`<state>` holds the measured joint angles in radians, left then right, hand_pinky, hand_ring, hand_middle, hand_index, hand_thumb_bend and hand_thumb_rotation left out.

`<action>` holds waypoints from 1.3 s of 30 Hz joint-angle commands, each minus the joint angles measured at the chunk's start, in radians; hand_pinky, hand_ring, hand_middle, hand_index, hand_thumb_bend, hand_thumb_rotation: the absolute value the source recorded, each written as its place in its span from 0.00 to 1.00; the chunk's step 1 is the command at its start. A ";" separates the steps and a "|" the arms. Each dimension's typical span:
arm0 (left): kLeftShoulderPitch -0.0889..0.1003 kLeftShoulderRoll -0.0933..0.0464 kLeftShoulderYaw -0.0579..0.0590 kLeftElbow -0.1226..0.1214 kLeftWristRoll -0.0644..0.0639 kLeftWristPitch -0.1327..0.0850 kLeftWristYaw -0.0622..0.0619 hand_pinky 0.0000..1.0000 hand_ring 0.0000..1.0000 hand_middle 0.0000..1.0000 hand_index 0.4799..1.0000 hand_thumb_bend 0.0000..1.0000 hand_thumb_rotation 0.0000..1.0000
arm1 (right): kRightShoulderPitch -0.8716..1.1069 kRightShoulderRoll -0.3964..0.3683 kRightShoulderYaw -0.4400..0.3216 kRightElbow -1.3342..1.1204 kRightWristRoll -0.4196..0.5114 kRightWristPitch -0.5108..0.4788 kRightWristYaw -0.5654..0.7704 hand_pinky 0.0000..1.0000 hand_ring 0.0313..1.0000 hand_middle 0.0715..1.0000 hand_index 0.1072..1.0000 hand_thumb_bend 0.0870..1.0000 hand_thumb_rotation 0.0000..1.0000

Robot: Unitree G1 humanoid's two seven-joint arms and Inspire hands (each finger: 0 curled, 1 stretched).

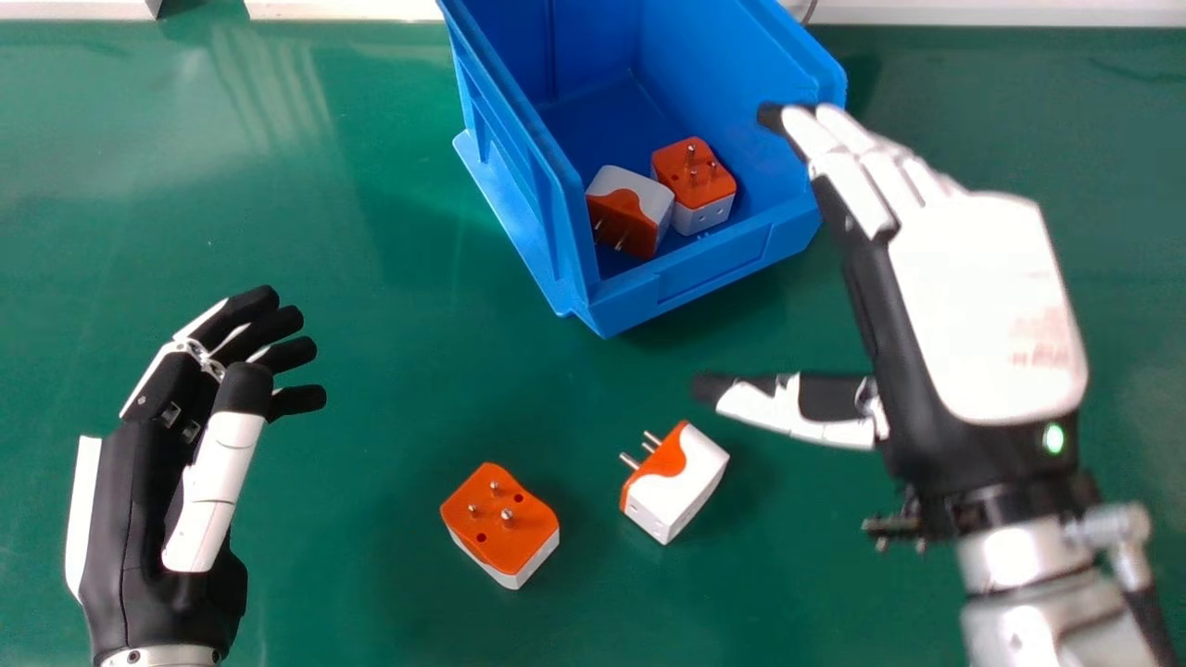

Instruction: Pick all objects and put in blue box

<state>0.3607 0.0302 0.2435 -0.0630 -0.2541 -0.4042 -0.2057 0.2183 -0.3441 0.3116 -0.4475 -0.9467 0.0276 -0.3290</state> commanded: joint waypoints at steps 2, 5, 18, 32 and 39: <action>-0.004 0.008 0.006 -0.005 0.000 -0.011 0.003 0.60 0.71 0.75 0.47 0.97 0.67 | 0.042 0.028 0.003 0.022 -0.004 -0.041 -0.054 0.62 0.74 0.79 0.78 0.64 0.33; -0.004 0.012 0.008 0.002 0.004 -0.016 0.000 0.60 0.72 0.74 0.46 0.98 0.67 | 0.069 0.042 0.011 0.046 -0.013 -0.057 -0.062 0.60 0.72 0.77 0.75 0.64 0.32; 0.008 0.011 0.004 0.001 0.005 -0.018 0.001 0.59 0.72 0.74 0.46 0.99 0.66 | 0.125 0.086 0.046 0.118 -0.017 -0.068 -0.047 0.61 0.72 0.76 0.73 0.64 0.30; 0.015 0.007 0.003 -0.002 0.010 -0.026 -0.007 0.64 0.75 0.77 0.52 0.96 0.67 | 0.099 0.108 0.099 0.192 -0.095 0.074 0.121 0.68 0.78 0.81 0.79 0.67 0.35; 0.013 0.011 0.002 0.001 0.017 -0.031 -0.005 0.67 0.76 0.78 0.54 0.94 0.69 | 0.051 0.133 0.115 0.221 -0.105 0.160 0.207 0.73 0.83 0.87 0.84 0.71 0.43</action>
<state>0.3747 0.0331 0.2431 -0.0493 -0.2383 -0.4162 -0.2134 0.2916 -0.2195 0.4242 -0.2292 -1.0346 0.1721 -0.1333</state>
